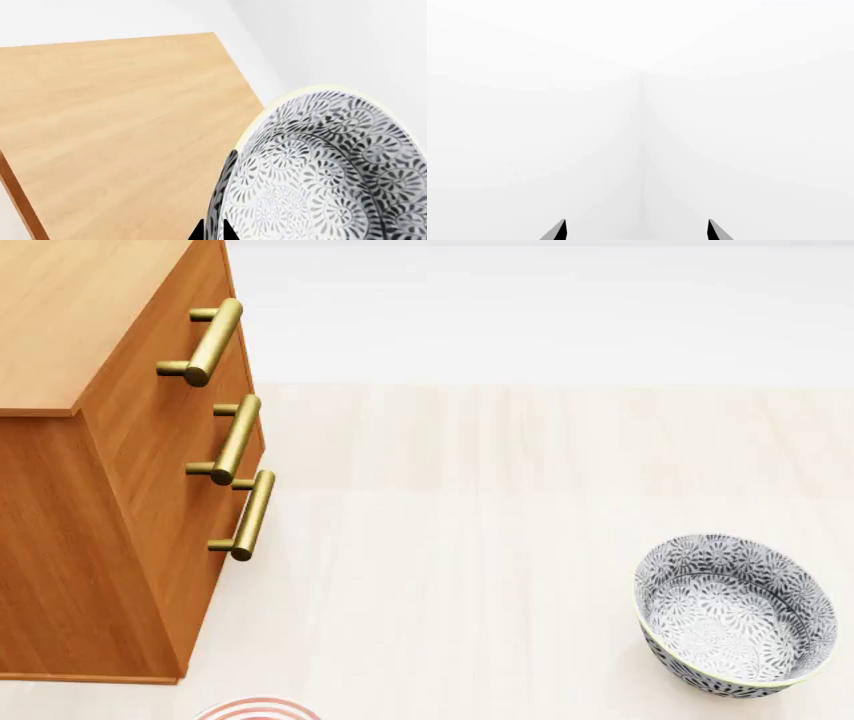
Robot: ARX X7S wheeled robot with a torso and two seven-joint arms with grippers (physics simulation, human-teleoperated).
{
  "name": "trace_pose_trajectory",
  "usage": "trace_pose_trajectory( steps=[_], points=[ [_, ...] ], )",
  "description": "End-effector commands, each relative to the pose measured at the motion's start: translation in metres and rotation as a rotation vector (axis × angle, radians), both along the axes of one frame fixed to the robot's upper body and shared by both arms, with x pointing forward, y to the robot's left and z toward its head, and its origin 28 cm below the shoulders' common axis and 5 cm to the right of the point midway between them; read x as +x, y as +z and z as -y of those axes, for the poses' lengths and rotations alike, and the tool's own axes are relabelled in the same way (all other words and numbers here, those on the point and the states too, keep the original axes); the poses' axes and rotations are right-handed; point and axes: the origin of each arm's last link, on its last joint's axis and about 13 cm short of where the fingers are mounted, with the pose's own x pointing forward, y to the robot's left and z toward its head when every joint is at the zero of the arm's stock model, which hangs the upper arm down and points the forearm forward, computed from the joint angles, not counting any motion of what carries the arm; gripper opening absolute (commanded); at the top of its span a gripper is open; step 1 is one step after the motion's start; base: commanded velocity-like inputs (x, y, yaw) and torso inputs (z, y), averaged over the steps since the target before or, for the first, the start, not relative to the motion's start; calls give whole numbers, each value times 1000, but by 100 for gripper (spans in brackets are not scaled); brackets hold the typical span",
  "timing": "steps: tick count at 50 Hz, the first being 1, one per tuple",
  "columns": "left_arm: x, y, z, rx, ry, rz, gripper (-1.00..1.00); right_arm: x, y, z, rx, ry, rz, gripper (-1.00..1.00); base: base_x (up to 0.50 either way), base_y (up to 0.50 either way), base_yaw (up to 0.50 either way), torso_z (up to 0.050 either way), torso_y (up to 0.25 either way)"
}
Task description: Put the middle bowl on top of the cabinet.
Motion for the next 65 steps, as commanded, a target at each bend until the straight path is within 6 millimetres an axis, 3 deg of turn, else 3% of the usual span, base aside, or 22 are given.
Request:
trace_pose_trajectory(
  steps=[1, 17, 38, 56, 57, 65],
  points=[
    [18, -17, -26, 35, 103, -32, -100, 1, 1, -2, -1, 1, 0, 100, 0, 0, 0, 0, 0],
    [34, -56, -45, 44, 210, -70, -100, 5, 2, -3, 0, 4, 14, 100, 0, 0, 0, 0, 1],
    [38, -75, -63, 36, 266, -96, -100, 0, 3, -2, -4, 4, 18, 100, 0, 0, 0, 0, 0],
    [39, -82, -66, 85, 282, -113, -100, -1, 4, -2, -7, 2, 22, 100, 0, 0, 0, 0, 1],
    [39, -82, -66, 94, 283, -111, 100, -1, 4, -3, -7, 3, 22, 100, 0, 0, 0, 0, 0],
    [37, -75, -68, 102, 274, -80, 100, 0, 4, -3, -8, 6, 18, 100, 0, 0, 0, 0, 0]
  ],
)
